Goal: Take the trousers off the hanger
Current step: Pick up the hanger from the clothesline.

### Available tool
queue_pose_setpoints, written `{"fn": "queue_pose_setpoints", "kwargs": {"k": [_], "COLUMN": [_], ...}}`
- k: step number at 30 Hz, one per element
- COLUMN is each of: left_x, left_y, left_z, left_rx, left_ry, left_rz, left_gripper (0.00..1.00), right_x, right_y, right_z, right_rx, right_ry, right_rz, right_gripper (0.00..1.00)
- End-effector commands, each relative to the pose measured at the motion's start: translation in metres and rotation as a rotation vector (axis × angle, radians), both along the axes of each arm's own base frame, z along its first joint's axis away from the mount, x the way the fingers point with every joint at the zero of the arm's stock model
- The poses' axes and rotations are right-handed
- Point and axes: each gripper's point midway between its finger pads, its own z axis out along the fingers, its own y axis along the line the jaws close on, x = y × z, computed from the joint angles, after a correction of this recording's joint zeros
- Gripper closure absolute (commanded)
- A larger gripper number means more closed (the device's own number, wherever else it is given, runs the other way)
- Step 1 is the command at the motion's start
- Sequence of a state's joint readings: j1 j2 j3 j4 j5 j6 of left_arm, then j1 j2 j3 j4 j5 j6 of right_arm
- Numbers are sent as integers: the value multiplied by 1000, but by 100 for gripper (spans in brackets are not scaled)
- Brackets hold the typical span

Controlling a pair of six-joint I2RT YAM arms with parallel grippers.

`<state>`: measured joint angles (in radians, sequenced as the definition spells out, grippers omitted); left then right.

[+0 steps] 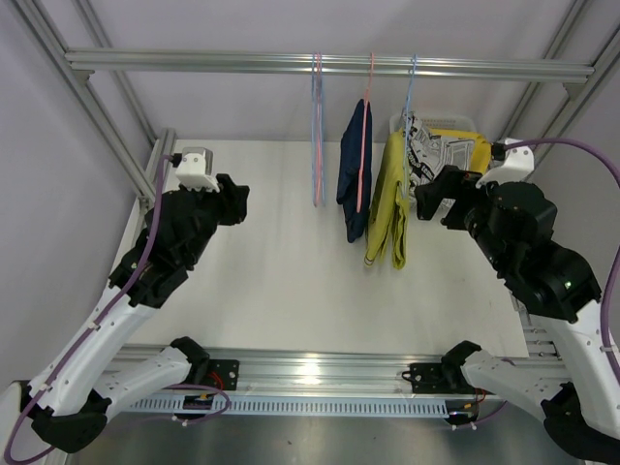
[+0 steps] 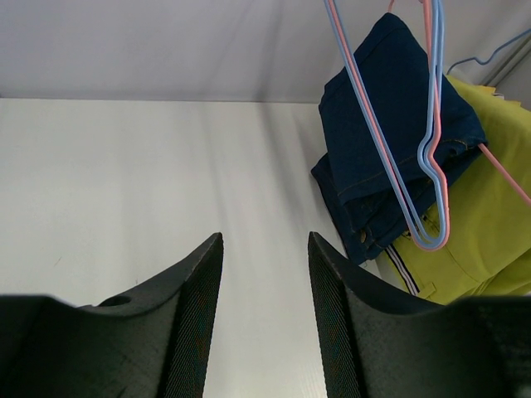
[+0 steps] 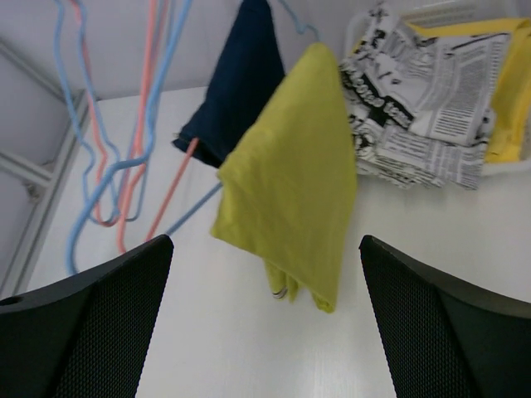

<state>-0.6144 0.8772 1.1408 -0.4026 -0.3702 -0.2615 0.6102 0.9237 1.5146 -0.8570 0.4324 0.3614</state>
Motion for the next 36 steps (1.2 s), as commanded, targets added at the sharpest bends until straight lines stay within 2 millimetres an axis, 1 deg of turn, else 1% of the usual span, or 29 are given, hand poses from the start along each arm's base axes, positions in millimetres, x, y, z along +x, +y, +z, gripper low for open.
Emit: {"fn": "queue_pose_setpoints", "kwargs": {"k": [1, 2, 3, 6, 7, 8, 9, 10, 11, 12, 13, 14, 15, 16, 17, 19, 20, 21, 22, 23, 24, 25, 26, 28, 30, 32, 33, 35, 36], "left_x": [-1, -1, -1, -1, -1, -1, -1, -1, -1, 0, 0, 0, -1, -1, -1, -1, -1, 0, 0, 0, 0, 0, 0, 1, 1, 1, 1, 1, 1], "left_y": [2, 2, 1, 2, 3, 3, 4, 5, 6, 7, 7, 6, 7, 7, 7, 7, 7, 6, 6, 6, 6, 6, 6, 6, 6, 6, 6, 6, 6], "left_z": [13, 16, 14, 14, 14, 15, 15, 15, 14, 14, 14, 13, 16, 16, 15, 15, 16, 14, 14, 15, 15, 14, 14, 15, 14, 14, 15, 13, 13], "left_rx": [-31, -34, -32, -31, -29, -30, -27, -24, -22, -20, -18, -15, -19, -19, -16, -17, -16, -14, -13, -15, -14, -13, -11, -9, -7, -7, -8, -4, -4], "left_ry": [-34, -39, -36, -37, -38, -39, -40, -42, -40, -38, -39, -37, -43, -44, -43, -45, -45, -42, -41, -43, -44, -43, -43, -45, -42, -44, -45, -42, -42], "left_rz": [2, 2, 1, 4, 5, 8, 9, 12, 20, 26, 27, 25, 27, 25, 24, 24, 22, 22, 22, 22, 22, 22, 22, 23, 21, 21, 23, 21, 21], "left_gripper": [50, 50, 50, 50, 50, 50, 50, 50, 50, 50, 49, 50, 49, 49, 49, 49, 49, 49, 49, 49, 49, 49, 49, 49, 49, 48, 48, 48, 48], "right_x": [2, 3, 6, 14, 23, 28, 32, 37, 45, 46, 57, 65, 66, 73, 77, 83, 85, 90, 92, 93, 95, 97, 99, 102, 107, 110, 114, 116, 117], "right_y": [37, 43, 50, 63, 62, 63, 72, 72, 65, 69, 69, 60, 63, 63, 59, 59, 62, 60, 61, 67, 68, 71, 75, 78, 81, 82, 83, 86, 87], "right_z": [29, 39, 45, 57, 62, 66, 64, 66, 73, 75, 70, 74, 72, 72, 69, 70, 66, 62, 61, 65, 62, 67, 63, 64, 59, 58, 54, 51, 49], "right_rx": [76, 104, 122, 158, 174, 188, 203, 221, 254, 275, 288, 311, 329, 342, 358, 386, 399, 424, 441, 456, 493, 503, 518, 545, 558, 566, 575, 595, 600], "right_ry": [-102, -136, -141, -153, -153, -159, -139, -137, -151, -143, -121, -127, -115, -117, -104, -110, -95, -83, -82, -101, -83, -110, -89, -81, -61, -58, -46, -28, -19], "right_rz": [192, 220, 249, 306, 294, 303, 349, 358, 345, 394, 391, 369, 404, 412, 425, 441, 472, 479, 499, 554, 570, 601, 625, 643, 659, 670, 673, 694, 693], "right_gripper": [0, 0, 1, 1, 1, 0, 1, 1, 0, 1, 1, 0, 0, 0, 0, 1, 1, 0, 1, 1, 1, 1, 1, 2, 4, 8, 11, 19, 29]}}
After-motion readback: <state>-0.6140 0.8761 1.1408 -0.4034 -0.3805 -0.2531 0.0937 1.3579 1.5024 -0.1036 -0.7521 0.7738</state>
